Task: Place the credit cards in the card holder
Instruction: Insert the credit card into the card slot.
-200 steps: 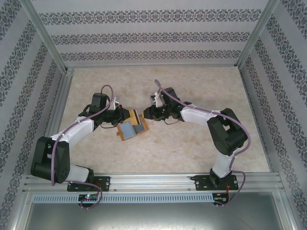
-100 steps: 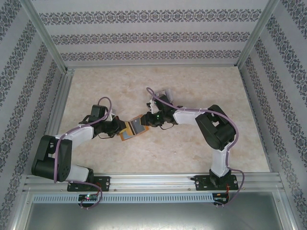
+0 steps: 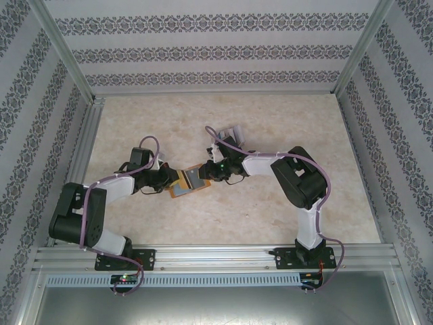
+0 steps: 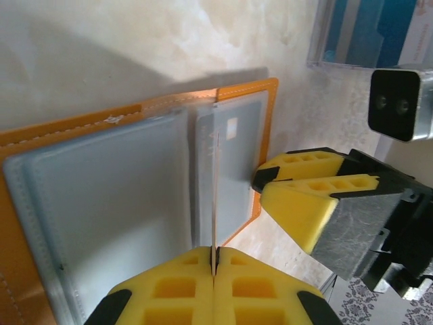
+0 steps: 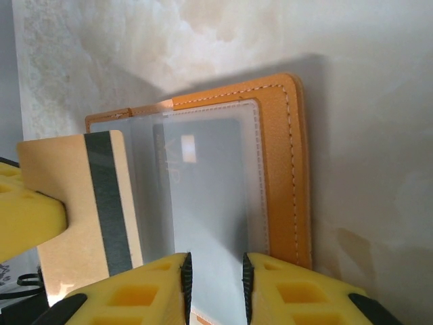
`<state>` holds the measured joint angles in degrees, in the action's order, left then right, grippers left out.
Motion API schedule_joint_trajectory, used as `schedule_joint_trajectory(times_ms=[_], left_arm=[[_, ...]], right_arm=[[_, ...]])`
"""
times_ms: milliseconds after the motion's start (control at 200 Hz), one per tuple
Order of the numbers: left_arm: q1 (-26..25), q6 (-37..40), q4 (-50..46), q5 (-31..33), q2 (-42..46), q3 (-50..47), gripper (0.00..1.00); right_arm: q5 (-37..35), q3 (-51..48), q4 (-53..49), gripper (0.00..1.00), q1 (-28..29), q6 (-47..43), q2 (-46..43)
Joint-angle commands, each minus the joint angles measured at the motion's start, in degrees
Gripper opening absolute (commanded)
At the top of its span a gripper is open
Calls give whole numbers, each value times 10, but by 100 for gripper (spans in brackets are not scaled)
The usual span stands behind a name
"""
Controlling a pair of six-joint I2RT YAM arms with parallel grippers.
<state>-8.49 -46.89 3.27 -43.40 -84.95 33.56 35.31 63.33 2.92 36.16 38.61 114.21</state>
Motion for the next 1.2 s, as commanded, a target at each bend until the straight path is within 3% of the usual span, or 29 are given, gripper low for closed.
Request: schedule_joint_trajectory(times_ms=[0, 824, 1194], left_arm=[[6, 14, 46, -8, -27, -8, 0], [5, 10, 101, -22, -88, -24, 0], [5, 28, 77, -9, -90, -20, 0]], right_arm=[[-9, 2, 3, 29, 1, -6, 7], [-9, 2, -2, 30, 0, -4, 1], [-8, -4, 1, 30, 0, -1, -1]])
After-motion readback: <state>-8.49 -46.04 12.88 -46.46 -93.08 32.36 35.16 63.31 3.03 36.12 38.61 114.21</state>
